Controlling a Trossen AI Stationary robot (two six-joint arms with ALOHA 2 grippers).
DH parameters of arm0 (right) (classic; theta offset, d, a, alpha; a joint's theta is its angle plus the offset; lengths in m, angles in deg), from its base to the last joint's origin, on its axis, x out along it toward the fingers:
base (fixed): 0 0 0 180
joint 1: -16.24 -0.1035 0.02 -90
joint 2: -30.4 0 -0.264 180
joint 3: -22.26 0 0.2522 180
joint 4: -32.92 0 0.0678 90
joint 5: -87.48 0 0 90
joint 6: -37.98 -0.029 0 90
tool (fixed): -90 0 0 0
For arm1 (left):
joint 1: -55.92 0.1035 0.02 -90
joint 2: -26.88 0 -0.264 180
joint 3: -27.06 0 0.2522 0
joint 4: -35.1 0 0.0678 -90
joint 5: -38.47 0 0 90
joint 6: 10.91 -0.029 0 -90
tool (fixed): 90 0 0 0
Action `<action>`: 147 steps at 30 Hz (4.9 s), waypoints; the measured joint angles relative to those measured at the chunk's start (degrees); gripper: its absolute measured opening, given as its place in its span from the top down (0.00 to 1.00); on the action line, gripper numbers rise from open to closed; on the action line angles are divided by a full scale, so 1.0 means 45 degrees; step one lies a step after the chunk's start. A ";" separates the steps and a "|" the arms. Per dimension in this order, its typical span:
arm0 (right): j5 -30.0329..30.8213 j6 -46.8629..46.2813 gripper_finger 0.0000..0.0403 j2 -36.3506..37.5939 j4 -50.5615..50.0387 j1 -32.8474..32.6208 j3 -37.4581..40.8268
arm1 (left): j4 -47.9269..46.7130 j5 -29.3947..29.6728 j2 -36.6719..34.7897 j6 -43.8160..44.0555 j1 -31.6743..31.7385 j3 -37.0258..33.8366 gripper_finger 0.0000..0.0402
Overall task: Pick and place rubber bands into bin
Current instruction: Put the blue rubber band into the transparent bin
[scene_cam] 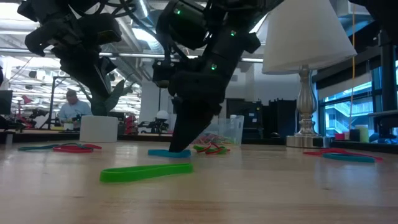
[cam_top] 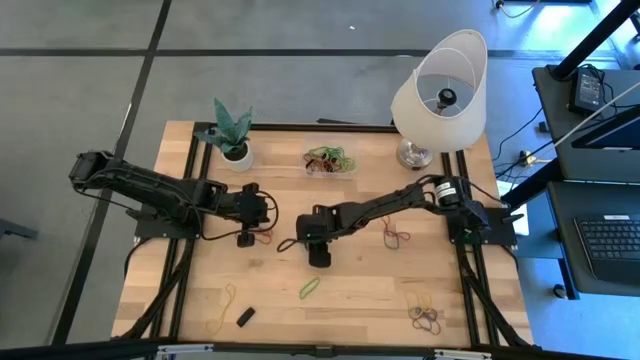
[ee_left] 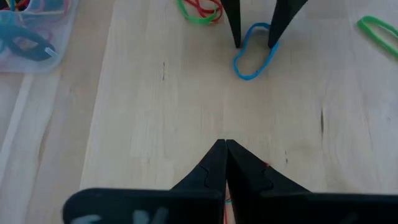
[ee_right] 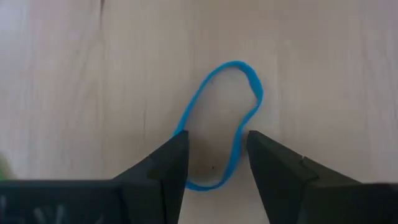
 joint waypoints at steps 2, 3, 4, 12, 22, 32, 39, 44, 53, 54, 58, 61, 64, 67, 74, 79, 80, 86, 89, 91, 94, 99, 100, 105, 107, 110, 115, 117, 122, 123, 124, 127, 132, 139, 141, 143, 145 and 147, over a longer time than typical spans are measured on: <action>0.0054 0.0038 0.59 -0.0090 -0.0043 -0.0084 -0.0026 | -0.0036 0.0000 0.0000 0.0000 0.0000 0.0000 0.99; 0.0068 0.0080 0.60 -0.0115 -0.0110 -0.0121 -0.0036 | -0.0034 0.0000 0.0000 0.0000 0.0000 0.0000 0.99; 0.0095 0.0078 0.63 -0.0152 -0.0177 -0.0140 -0.0051 | -0.0037 0.0000 0.0000 0.0000 0.0000 0.0000 0.99; 0.0130 -0.0467 0.97 -0.0026 -0.0385 -0.0028 -0.0030 | -0.0031 0.0111 0.0000 -0.0312 0.0000 0.0000 0.99; 0.0194 -0.1289 0.99 0.2930 -0.1573 0.0717 -0.0109 | 0.0019 0.0432 0.0000 -0.0996 0.0000 0.0000 0.99; 0.2706 -0.1678 0.99 0.5464 -0.2250 0.3363 -0.0122 | -0.0095 0.0566 0.0000 -0.1229 0.0105 0.0000 0.99; 0.2308 -0.1650 1.00 0.4822 -0.2288 0.6179 -0.0117 | -0.0384 0.0595 0.0000 -0.0838 0.0855 0.0000 0.99; 0.1663 -0.1450 1.00 0.3625 -0.3196 0.7074 -0.0117 | -0.0319 0.0411 -0.0123 -0.0617 0.1699 0.0000 0.99; 0.1662 -0.0290 0.98 0.2226 -0.3774 0.7209 -0.0112 | 0.0070 0.0423 -0.0175 -0.0418 0.2845 0.0000 0.99; 0.1668 -0.0294 0.97 0.2226 -0.3724 0.7209 -0.0112 | 0.0109 0.0420 -0.0175 -0.0420 0.2905 0.0000 0.99; 0.1674 -0.0304 0.92 0.2231 -0.3458 0.7209 -0.0117 | 0.0131 0.0389 -0.0175 -0.0418 0.3060 0.0000 0.99; 0.1684 -0.0304 0.87 0.2264 -0.3453 0.7233 -0.0117 | 0.0136 0.0343 -0.0175 -0.0418 0.3056 0.0000 0.99; 0.1689 -0.0328 0.82 0.2282 -0.3463 0.7233 -0.0117 | 0.0132 -0.0052 -0.0171 -0.0418 0.3055 0.0000 0.99; 0.1698 -0.0646 0.78 0.2313 -0.3458 0.7233 -0.0117 | 0.0114 -0.0452 -0.0170 -0.0464 0.3055 0.0000 0.99; 0.1686 -0.1419 0.70 0.2313 -0.3468 0.7233 -0.0117 | 0.0014 -0.1329 -0.0170 -0.0957 0.3041 0.0000 0.99; 0.1256 -0.1983 0.66 0.2313 -0.3620 0.7272 -0.0117 | 0.0014 -0.1389 -0.0170 -0.0981 0.3041 0.0000 0.99; 0.1251 -0.2094 0.65 0.2313 -0.3624 0.7286 -0.0117 | 0.0018 -0.1389 -0.0170 -0.0983 0.3041 0.0000 0.99; 0.1242 -0.2324 0.64 0.2313 -0.3649 0.7452 -0.0121 | 0.0019 -0.1647 -0.0170 -0.0576 0.3041 0.0000 0.99; 0.1247 -0.2443 0.64 0.2318 -0.3643 0.7629 -0.0121 | 0.0019 -0.2088 -0.0170 -0.0343 0.3037 0.0000 0.99; 0.0615 -0.2645 0.64 0.2316 -0.3478 0.7751 -0.0121 | 0.0021 -0.2171 -0.0170 -0.0325 0.3011 0.0000 0.99; -0.0054 -0.2312 0.64 0.2325 -0.3332 0.7951 -0.0137 | 0.0131 -0.2161 -0.0170 -0.0325 0.2897 0.0000 0.99; -0.0330 -0.2226 0.64 0.2336 -0.3368 0.8107 -0.0141 | 0.0866 -0.2155 -0.0170 -0.0321 0.2645 0.0000 0.99; -0.0204 -0.2231 0.64 0.2337 -0.3457 0.8108 -0.0141 | 0.1060 -0.2146 -0.0167 -0.0301 0.2582 0.0000 0.99; -0.0865 -0.1462 0.66 0.2342 -0.3293 0.8187 -0.0141 | 0.1999 -0.1807 -0.0165 0.0379 0.2248 0.0000 0.99; -0.0455 -0.1569 0.68 0.2342 -0.3611 0.8203 -0.0136 | 0.2267 -0.1532 -0.0165 0.0826 0.2085 0.0000 0.99; 0.0264 -0.0778 0.70 0.2347 -0.3818 0.8214 -0.0146 | 0.2482 -0.1103 -0.0165 0.1276 0.1790 0.0000 0.99; -0.1019 0.0401 0.75 0.2347 -0.3903 0.8224 -0.0126 | 0.2477 -0.0348 -0.0165 0.2445 0.1111 0.0000 0.99; -0.0678 0.0065 0.77 0.2347 -0.3875 0.8188 -0.0126 | 0.2477 -0.0016 -0.0165 0.2689 0.0820 0.0000 0.99; -0.1080 0.0190 0.79 0.2425 -0.3365 0.8209 -0.0126 | 0.2472 0.0771 -0.0165 0.3303 0.0222 0.0000 0.99; -0.1080 0.0265 0.79 0.2501 -0.3364 0.8209 -0.0126 | 0.2472 0.0838 -0.0165 0.3428 0.0126 0.0000 0.99; -0.1085 0.0357 0.80 0.2624 -0.3313 0.8190 -0.0126 | 0.2467 0.0869 -0.0165 0.3503 0.0036 0.0000 0.99; -0.1095 0.0504 0.83 0.3137 -0.3354 0.8016 -0.0126 | 0.2458 0.1040 -0.0165 0.3589 -0.0274 0.0000 0.99; -0.1091 0.1059 0.96 0.4226 -0.3444 0.7214 -0.0131 | 0.2455 0.1915 -0.0160 0.3590 -0.0814 0.0000 0.99; -0.1091 0.1228 0.99 0.5657 -0.3986 0.5293 0.0017 | 0.2448 0.2109 -0.0155 0.4056 -0.1236 0.0000 0.99; -0.1095 0.1207 0.99 0.6346 -0.3410 0.4705 0.0696 | 0.2373 0.2286 -0.0143 0.4058 -0.1425 0.0062 0.99; -0.1054 0.0785 0.99 0.7249 -0.2121 0.4155 0.2030 | 0.2173 0.2732 0.0054 0.4051 -0.1695 0.0428 0.99; -0.1022 -0.0005 0.99 0.8391 -0.0688 0.3701 0.3694 | 0.1676 0.3166 0.0331 0.4046 -0.1904 0.0979 0.99; -0.0904 -0.0965 0.99 0.9658 0.0330 0.3174 0.5303 | 0.1085 0.3283 0.0835 0.4046 -0.2028 0.1624 0.99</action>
